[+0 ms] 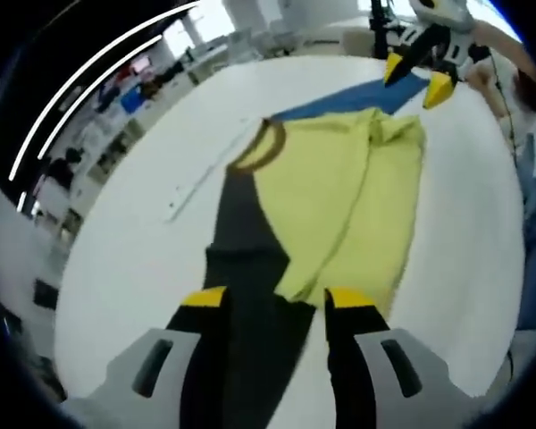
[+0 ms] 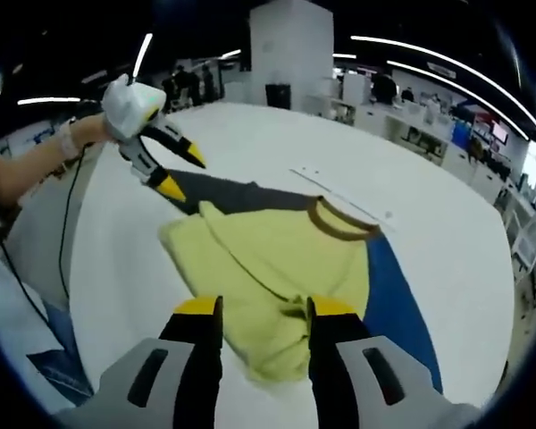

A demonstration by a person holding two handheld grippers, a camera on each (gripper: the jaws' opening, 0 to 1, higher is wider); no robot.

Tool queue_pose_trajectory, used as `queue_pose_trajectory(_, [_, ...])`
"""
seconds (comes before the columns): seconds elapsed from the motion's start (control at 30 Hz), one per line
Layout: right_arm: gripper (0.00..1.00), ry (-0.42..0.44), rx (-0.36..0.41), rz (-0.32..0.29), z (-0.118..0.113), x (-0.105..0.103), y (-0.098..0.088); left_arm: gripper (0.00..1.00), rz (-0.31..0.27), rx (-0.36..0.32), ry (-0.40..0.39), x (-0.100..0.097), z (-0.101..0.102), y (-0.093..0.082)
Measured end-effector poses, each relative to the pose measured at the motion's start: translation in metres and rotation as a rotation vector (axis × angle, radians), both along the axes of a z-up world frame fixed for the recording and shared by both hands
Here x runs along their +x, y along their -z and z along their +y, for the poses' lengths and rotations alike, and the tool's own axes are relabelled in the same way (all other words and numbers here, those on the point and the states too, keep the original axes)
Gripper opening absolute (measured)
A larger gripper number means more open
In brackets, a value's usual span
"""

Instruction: Fold the garment on the visible template until the final outline fits inside the template.

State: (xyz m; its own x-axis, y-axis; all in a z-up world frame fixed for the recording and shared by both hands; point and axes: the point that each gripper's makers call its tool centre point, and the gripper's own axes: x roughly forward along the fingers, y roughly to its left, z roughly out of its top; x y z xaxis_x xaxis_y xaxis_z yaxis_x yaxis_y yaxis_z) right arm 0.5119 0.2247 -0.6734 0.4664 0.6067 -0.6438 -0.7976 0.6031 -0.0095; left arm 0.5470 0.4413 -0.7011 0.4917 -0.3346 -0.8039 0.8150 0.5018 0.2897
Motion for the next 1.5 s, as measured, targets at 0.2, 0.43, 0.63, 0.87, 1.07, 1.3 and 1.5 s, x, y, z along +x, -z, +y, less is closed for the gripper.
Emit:
queue_pose_trajectory(0.2, [0.33, -0.01, -0.009, 0.021, 0.006, 0.003, 0.009, 0.36, 0.006, 0.021, 0.045, 0.001, -0.001, 0.009])
queue_pose_trajectory(0.43, [0.29, -0.015, -0.011, 0.045, 0.009, 0.003, 0.015, 0.29, 0.023, 0.05, 0.097, -0.001, -0.002, 0.025])
queue_pose_trajectory(0.63, [0.29, -0.011, -0.016, 0.057, 0.008, 0.003, 0.018, 0.24, 0.038, 0.031, 0.121, 0.001, -0.002, 0.036])
queue_pose_trajectory(0.87, [0.28, -0.006, -0.016, 0.068, 0.006, 0.004, 0.021, 0.21, 0.012, 0.078, 0.174, 0.002, -0.002, 0.043])
queue_pose_trajectory(1.07, [0.25, -0.011, -0.015, 0.074, 0.009, 0.005, 0.022, 0.2, -0.023, 0.107, 0.246, -0.001, -0.009, 0.047])
queue_pose_trajectory(1.3, [0.25, -0.008, -0.03, 0.088, 0.009, 0.007, 0.028, 0.18, -0.063, 0.144, 0.305, 0.004, -0.009, 0.047])
queue_pose_trajectory(1.5, [0.22, -0.009, -0.027, 0.093, 0.009, 0.007, 0.029, 0.15, -0.092, 0.2, 0.387, 0.004, -0.012, 0.049])
